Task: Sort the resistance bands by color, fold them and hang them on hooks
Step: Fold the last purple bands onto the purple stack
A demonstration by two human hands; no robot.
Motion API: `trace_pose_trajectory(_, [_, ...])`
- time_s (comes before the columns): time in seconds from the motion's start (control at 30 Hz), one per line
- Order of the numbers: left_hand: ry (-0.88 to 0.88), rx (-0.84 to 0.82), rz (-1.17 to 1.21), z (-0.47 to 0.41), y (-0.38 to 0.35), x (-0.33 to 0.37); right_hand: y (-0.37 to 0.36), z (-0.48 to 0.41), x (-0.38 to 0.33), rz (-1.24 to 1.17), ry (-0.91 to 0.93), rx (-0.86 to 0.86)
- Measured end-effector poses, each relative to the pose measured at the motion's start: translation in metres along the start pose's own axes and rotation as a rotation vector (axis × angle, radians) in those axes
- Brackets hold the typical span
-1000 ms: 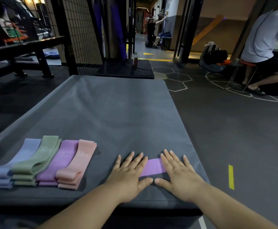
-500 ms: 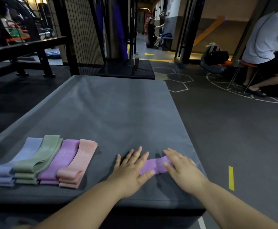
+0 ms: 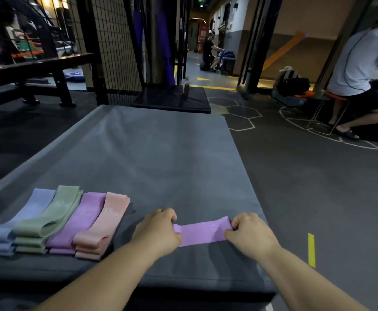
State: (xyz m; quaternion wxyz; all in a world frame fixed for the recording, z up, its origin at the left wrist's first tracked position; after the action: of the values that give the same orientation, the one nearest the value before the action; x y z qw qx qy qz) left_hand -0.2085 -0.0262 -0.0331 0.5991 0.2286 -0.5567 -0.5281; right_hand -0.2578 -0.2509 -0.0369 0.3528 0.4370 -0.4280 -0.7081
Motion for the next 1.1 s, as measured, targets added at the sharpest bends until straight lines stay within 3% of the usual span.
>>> trace_pose_trajectory(0.43, [-0.043,0.016,-0.008,0.000,0.003,0.003,0.006,-0.003,0.000,-0.365,-0.002,0.039])
trace_pose_trajectory(0.57, [-0.051,-0.053,0.126,0.000,-0.002,0.002,-0.003,-0.007,0.006,-0.682,-0.074,-0.008])
trace_pose_trajectory(0.73, [-0.059,-0.104,0.328,0.006,0.003,0.000,-0.002,-0.011,0.000,-0.884,-0.076,0.007])
trace_pose_trajectory(0.93, [-0.078,-0.015,0.401,0.025,0.029,-0.021,-0.003,-0.007,-0.031,-1.169,-0.049,-0.090])
trace_pose_trajectory(1.1, [-0.090,0.097,0.454,0.050,0.057,-0.051,0.000,-0.003,-0.075,-1.183,0.024,-0.057])
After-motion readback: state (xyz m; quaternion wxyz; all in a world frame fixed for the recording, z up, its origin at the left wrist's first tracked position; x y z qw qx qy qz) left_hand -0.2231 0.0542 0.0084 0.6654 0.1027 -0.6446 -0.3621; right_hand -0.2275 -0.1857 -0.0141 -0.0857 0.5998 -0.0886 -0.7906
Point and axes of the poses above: each hand's wrist, its own z-axis away from the middle knuckle, its own y-axis out of the back of the hand, x = y × z, the point moved 8 cm from there along -z, towards the middle knuckle, and after that the axes turned 7 degrees about -x, right-handed, at the moved point
